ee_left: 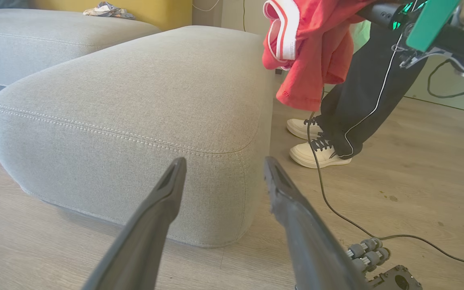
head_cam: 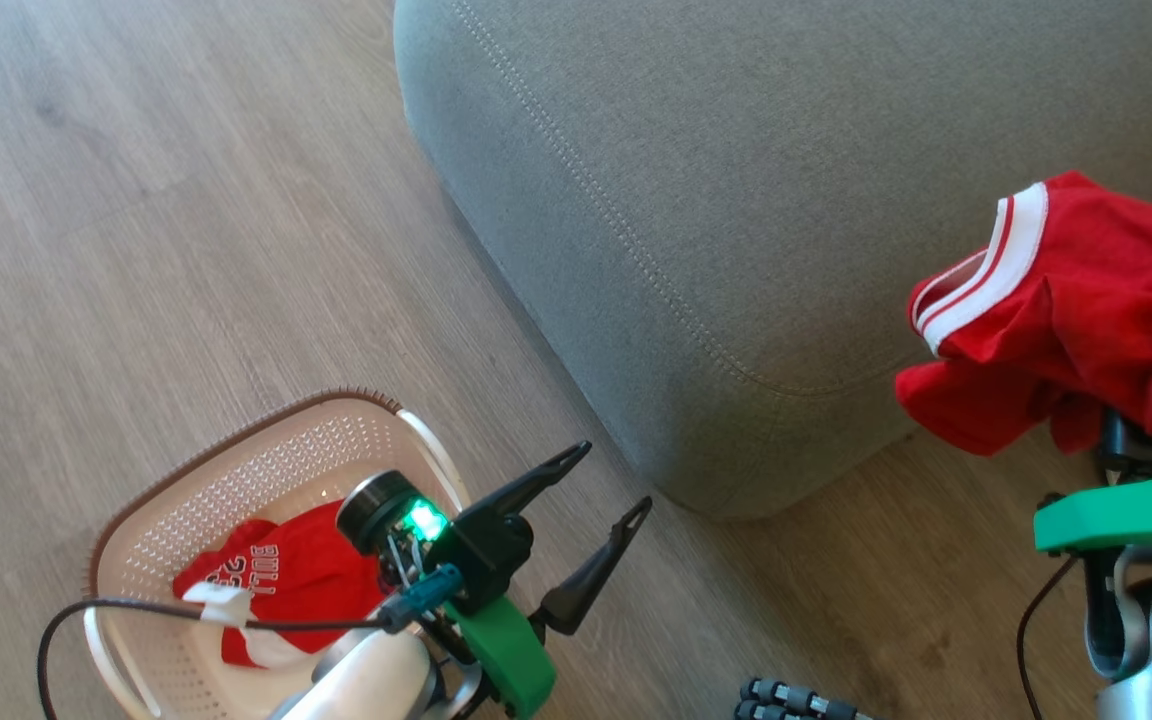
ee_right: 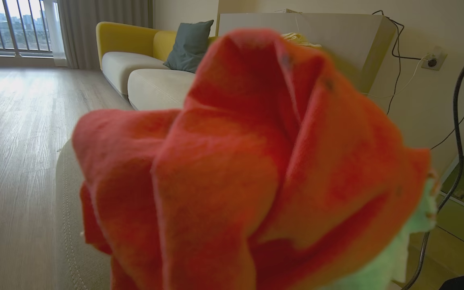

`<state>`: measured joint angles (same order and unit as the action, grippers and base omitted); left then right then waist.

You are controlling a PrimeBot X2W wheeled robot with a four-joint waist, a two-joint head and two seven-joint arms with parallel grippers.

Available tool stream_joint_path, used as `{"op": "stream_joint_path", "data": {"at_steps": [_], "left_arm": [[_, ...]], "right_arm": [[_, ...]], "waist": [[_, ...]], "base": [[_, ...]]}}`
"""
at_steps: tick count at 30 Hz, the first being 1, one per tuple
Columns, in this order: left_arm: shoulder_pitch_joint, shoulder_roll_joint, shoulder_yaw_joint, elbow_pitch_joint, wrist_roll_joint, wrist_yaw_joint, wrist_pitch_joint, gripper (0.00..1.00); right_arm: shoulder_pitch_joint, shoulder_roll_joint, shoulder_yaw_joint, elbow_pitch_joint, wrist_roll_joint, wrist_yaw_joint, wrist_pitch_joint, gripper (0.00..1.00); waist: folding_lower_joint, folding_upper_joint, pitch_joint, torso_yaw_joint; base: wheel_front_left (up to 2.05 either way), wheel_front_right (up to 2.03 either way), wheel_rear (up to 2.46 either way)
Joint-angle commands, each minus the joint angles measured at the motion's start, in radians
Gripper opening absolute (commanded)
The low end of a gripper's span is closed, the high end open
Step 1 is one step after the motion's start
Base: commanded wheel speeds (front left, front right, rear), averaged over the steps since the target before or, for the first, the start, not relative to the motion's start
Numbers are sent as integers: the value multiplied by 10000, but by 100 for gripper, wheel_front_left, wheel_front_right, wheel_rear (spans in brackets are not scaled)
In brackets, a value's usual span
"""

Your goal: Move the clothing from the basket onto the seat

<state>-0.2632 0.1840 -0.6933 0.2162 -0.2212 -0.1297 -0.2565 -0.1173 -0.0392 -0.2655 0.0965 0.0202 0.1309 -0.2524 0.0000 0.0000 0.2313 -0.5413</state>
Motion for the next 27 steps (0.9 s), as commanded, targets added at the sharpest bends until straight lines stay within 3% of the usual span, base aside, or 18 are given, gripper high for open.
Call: {"op": "stream_joint_path", "data": {"at_steps": [1,9,16,23,27], "left_arm": [[-405,95,196,-238,-120,-10,-53,100],[-380,163,389,-325,-67,-10,-53,100],[-402,476,601,-538,212,-10,-53,100],[-1149,1209,3,-680,355,-10,-53,100],[-1710,1701,-413,-736,380,-10,-53,100]], "right_arm": [[-131,-110,115,-450,51,-2,-94,0],[-512,-110,302,-731,-119,-2,-94,0],[-1815,-110,-30,-765,-81,-2,-94,0],[-3980,-158,-745,-570,188,-2,-94,0],[-5252,-685,-821,-27,773,-2,-94,0]], "waist": [[0,0,13,3],[0,0,206,27],[0,0,979,71],[0,0,2416,626],[0,0,3268,862]], "base": [[0,0,0],[0,0,0],[0,0,0],[0,0,0],[0,0,0]]}}
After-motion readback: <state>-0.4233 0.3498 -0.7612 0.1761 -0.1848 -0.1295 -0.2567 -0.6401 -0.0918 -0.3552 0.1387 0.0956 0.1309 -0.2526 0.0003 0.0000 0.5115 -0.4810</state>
